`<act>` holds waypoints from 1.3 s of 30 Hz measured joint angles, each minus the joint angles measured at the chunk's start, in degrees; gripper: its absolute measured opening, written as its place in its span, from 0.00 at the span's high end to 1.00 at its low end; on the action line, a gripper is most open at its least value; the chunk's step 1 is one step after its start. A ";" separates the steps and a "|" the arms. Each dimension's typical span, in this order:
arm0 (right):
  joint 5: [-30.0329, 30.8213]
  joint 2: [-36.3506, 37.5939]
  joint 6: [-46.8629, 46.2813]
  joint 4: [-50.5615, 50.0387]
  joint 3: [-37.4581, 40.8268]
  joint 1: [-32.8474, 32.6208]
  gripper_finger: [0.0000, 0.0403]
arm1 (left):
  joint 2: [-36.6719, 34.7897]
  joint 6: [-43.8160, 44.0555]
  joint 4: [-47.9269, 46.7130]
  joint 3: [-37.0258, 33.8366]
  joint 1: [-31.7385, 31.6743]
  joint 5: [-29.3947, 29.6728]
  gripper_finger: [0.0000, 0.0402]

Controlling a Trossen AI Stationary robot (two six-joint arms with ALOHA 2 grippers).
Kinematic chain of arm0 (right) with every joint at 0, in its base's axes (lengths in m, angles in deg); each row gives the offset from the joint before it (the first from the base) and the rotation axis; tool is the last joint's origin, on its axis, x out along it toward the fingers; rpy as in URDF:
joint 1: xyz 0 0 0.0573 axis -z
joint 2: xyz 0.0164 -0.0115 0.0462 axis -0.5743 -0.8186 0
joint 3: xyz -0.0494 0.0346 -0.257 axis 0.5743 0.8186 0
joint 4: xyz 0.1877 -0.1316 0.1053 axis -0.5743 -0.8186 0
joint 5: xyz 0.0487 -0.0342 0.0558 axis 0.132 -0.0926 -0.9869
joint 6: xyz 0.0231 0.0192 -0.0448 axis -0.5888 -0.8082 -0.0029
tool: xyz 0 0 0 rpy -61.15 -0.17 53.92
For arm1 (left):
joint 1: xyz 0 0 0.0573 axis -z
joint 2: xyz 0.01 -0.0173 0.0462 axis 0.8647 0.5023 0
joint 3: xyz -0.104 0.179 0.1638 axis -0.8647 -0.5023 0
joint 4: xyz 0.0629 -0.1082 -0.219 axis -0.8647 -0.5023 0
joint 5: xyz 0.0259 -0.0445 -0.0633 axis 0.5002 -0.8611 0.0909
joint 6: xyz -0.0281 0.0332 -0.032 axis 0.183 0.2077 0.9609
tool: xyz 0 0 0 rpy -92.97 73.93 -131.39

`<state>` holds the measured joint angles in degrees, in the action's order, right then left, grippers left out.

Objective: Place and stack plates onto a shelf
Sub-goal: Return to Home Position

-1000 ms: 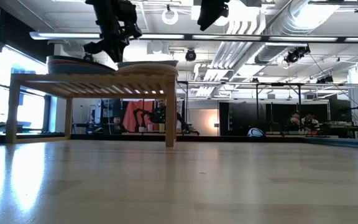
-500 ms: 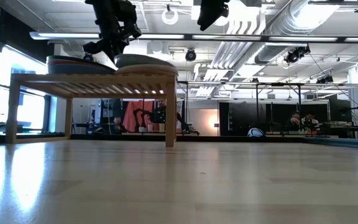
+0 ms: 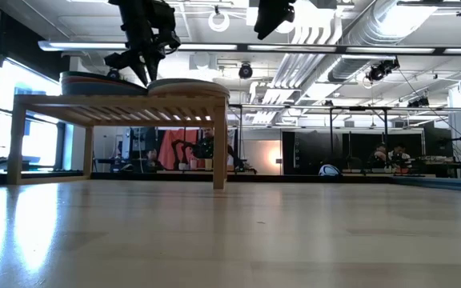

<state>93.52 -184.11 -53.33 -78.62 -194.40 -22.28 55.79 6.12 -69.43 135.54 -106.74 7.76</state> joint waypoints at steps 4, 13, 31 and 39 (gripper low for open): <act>0.00 0.00 0.00 -0.02 0.00 0.00 0.68 | 0.00 0.00 -0.64 -0.02 0.00 -0.14 0.80; 0.00 0.00 0.00 -0.02 0.00 0.00 0.68 | -1.11 0.02 0.48 -0.02 0.48 -1.01 0.80; 0.00 0.00 1.20 -0.85 0.00 0.00 0.68 | -9.51 -9.21 1.18 -0.04 9.05 -0.43 0.80; 7.73 0.00 0.83 -6.79 0.00 -0.02 0.68 | -13.43 -17.29 1.24 -0.04 19.72 -0.26 0.79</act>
<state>101.25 -184.11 -52.50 -85.41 -194.40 -22.30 42.36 -11.17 -68.18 135.50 -87.03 7.50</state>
